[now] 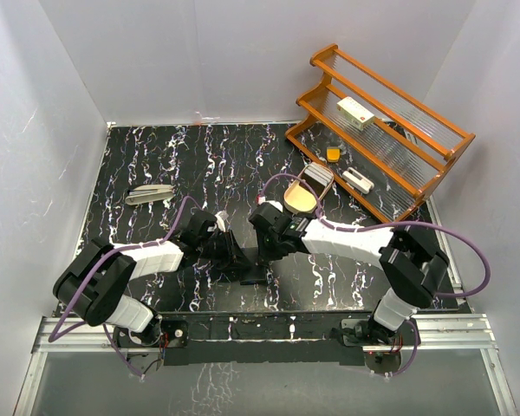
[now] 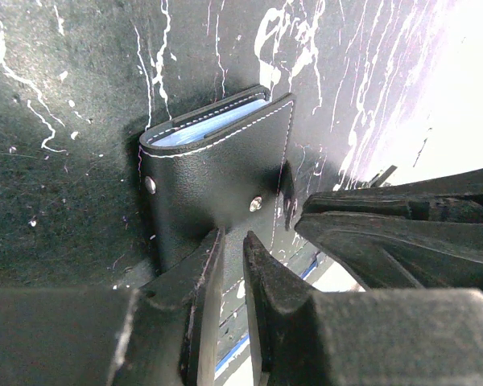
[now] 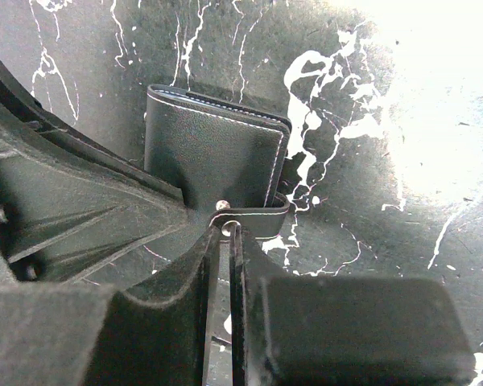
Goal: Put the credit cards into the card holder
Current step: Close the card holder at the center of the board.
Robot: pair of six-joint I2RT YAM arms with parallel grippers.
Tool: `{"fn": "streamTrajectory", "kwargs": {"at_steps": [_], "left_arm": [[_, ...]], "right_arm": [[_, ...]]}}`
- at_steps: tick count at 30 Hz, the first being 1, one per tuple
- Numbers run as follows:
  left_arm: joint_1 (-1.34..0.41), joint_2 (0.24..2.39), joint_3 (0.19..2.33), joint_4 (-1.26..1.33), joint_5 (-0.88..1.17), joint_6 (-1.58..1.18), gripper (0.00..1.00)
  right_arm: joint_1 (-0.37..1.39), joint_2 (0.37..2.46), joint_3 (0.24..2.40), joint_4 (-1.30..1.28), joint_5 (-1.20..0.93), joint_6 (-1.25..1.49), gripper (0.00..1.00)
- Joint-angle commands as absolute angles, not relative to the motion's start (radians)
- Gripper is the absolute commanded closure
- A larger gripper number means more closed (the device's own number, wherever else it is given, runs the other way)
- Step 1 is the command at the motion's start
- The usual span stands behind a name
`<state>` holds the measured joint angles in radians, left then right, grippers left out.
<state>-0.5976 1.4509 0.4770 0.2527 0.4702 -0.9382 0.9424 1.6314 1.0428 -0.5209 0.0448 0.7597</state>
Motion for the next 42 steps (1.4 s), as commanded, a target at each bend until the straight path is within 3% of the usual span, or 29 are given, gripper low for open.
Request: {"fn": "streamTrajectory", "kwargs": {"at_steps": [1, 42], "left_arm": [[-0.598, 1.447, 0.467, 0.18, 0.404, -0.908, 0.84], [-0.604, 1.504, 0.48, 0.227, 0.433, -0.923, 0.84]], "right_arm": [[0.948, 1.593, 1.055, -0.503, 0.085, 0.759, 0.9], [0.929, 1.591, 0.983, -0.373, 0.038, 0.761, 0.83]]}}
